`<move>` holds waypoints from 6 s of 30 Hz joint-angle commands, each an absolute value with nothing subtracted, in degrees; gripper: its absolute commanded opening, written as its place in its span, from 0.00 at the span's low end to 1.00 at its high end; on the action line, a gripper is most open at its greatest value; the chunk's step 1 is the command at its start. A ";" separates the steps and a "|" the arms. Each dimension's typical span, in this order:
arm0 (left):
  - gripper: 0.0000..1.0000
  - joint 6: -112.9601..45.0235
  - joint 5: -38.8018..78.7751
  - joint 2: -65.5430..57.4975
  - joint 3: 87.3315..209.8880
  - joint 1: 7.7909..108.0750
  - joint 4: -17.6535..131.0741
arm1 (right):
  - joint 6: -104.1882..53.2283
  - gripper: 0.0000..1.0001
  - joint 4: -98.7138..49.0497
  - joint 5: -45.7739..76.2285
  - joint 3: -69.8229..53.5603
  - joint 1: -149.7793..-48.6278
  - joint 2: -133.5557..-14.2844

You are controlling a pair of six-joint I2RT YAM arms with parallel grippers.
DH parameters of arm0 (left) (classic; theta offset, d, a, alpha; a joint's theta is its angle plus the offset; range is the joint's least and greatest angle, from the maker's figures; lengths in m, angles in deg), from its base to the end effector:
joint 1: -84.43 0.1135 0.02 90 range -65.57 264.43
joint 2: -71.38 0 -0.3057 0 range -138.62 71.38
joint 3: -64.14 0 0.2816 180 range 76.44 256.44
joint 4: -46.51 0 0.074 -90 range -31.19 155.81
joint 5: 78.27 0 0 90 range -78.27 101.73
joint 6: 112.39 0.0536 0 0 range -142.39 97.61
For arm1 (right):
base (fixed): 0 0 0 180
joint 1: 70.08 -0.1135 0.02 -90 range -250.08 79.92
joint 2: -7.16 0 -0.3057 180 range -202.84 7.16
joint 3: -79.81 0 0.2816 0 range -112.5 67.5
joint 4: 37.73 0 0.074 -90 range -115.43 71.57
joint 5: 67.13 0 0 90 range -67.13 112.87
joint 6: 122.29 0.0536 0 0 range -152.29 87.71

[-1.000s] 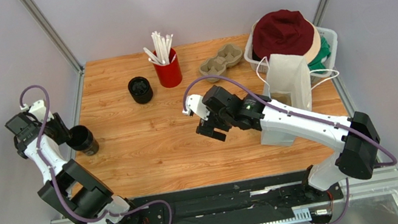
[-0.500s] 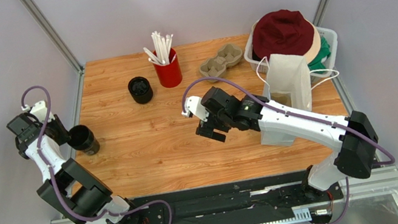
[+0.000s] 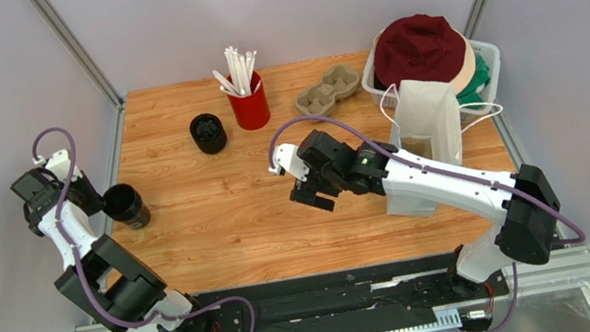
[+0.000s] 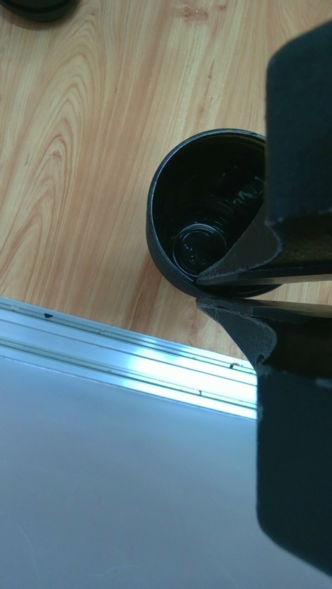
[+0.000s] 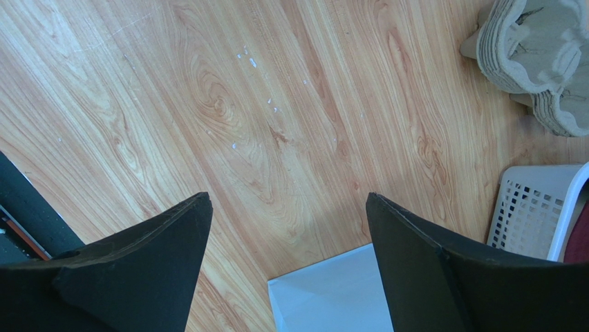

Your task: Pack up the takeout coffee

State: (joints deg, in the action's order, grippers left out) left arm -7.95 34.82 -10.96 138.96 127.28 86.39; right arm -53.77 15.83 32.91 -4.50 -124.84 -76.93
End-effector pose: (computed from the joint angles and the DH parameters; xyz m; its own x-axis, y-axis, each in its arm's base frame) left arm 0.2649 0.2171 0.2889 -0.6301 -0.2716 -0.7275 -0.2828 0.9528 -0.1108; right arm 0.2072 0.2771 0.3170 -0.1582 -0.8489 -0.5044 -0.8620 0.3679 -0.3488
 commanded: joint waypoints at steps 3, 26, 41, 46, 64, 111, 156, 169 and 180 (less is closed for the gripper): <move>0.15 -7.01 36.51 -10.00 138.49 127.85 85.27 | -54.62 0.88 13.51 34.21 -4.30 -125.36 -77.21; 0.01 -9.82 40.02 -3.68 137.61 127.85 85.79 | -54.88 0.88 13.33 34.82 -4.13 -125.98 -77.83; 0.00 -11.31 40.29 -0.69 139.89 127.85 87.55 | -54.88 0.88 13.33 35.17 -4.13 -126.15 -77.92; 0.00 -11.67 40.38 1.16 141.56 127.85 89.13 | -54.97 0.88 13.24 35.17 -4.13 -126.24 -77.83; 0.00 -12.37 49.85 8.45 151.23 127.85 97.31 | -54.80 0.88 13.07 35.61 -4.39 -126.24 -76.69; 0.00 -12.98 40.11 -29.08 158.45 55.87 87.91 | -58.66 0.90 10.78 27.61 6.68 -112.79 -59.46; 0.82 -12.99 34.49 -15.73 153.43 58.23 84.91 | -58.84 0.91 10.08 27.70 8.09 -113.49 -59.72; 0.86 -17.20 23.86 -13.78 152.29 78.53 87.20 | -59.19 0.91 9.90 27.26 8.44 -114.81 -60.25; 0.78 -18.87 19.47 -23.27 157.38 80.21 85.62 | -59.01 0.91 10.34 26.91 8.53 -115.34 -60.52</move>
